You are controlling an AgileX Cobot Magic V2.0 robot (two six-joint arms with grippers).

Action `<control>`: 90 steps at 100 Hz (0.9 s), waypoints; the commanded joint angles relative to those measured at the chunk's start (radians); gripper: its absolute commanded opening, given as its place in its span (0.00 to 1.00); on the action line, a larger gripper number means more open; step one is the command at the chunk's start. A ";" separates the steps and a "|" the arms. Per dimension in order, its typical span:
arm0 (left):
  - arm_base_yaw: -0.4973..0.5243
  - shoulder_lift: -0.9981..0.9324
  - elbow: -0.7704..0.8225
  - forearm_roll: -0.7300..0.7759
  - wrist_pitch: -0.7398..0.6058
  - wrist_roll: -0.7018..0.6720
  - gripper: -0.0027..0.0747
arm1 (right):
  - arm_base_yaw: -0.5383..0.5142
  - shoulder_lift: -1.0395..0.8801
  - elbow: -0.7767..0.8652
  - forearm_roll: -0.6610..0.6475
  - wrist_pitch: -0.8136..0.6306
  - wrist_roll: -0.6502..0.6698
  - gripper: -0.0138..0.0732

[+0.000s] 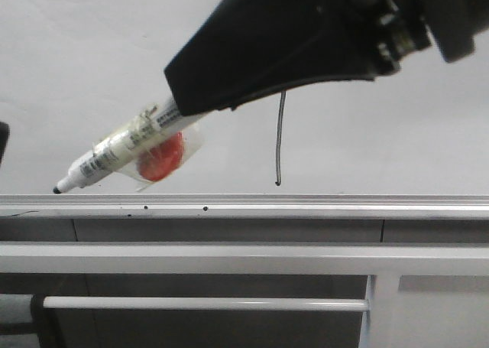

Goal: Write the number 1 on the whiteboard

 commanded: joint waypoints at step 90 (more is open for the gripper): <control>-0.005 0.171 -0.073 0.166 -0.055 -0.001 0.57 | -0.045 0.018 -0.117 -0.004 0.129 0.014 0.09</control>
